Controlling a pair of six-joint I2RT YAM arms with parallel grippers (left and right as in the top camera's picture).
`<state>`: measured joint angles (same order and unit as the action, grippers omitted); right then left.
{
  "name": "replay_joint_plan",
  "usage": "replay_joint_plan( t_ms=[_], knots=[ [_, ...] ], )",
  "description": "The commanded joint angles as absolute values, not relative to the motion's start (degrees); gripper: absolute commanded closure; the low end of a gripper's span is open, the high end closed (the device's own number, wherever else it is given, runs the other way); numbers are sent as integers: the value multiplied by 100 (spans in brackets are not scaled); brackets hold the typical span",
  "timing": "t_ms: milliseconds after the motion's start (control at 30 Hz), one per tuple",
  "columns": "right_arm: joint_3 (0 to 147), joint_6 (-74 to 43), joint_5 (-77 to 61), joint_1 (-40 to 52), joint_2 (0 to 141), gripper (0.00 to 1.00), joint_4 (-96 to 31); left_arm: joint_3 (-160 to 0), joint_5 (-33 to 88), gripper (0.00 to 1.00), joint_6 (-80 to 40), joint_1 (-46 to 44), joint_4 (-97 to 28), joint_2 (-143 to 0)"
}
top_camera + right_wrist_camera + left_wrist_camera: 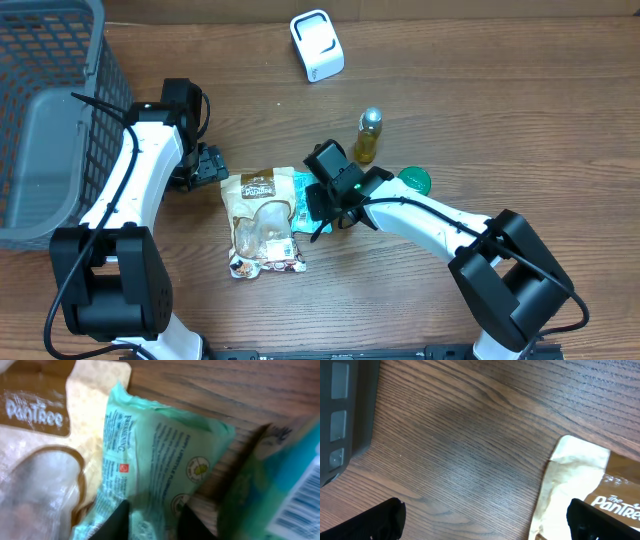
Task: Scan the item barcode
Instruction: 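Lower the wipes pack beside the paper bag and open the right gripper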
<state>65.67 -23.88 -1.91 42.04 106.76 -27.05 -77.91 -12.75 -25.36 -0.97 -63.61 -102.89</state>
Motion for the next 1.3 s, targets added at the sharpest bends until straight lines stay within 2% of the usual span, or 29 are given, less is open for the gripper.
replay_joint_plan(
  t_ms=[0, 67, 133, 300, 567, 700, 933, 1133, 1267],
  knots=[
    [6571, -2394, -311, 4241, 10554, 65, -2508, -7760, -1391, 0, -2576, -58, -6357, -10350],
    [6573, -2401, -381, 4244, 10554, 63, -2316, -7760, -1391, 0, -2576, -58, -6357, -10350],
    [6573, -2423, -548, 4244, 10554, 51, -2239, -7760, -1391, 1, -2576, -58, -6357, -10350],
    [6648, -2541, -615, 4241, 10538, 44, -2399, -7760, -1391, 0, -2578, -58, -6357, -10350],
    [8248, -2554, -954, 4244, 10490, 44, -4272, -7760, -1391, 1, -2578, -58, -6357, -10350],
    [8254, -2814, -1299, 4331, 10516, 45, -4637, -7760, -1391, 0, -2576, -58, -6357, -10350],
    [7800, -3026, -1339, 5026, 10750, 54, -4598, -7760, -1391, 0, -2576, -58, -6357, -10350],
    [7634, -3024, -947, 5599, 10925, 55, -4274, -7760, -1393, 0, -2576, -58, -6357, -10350],
    [7634, -3026, -860, 5655, 10945, 54, -4160, -7760, -1391, 1, -2576, -58, -6357, -10350]
  ],
)
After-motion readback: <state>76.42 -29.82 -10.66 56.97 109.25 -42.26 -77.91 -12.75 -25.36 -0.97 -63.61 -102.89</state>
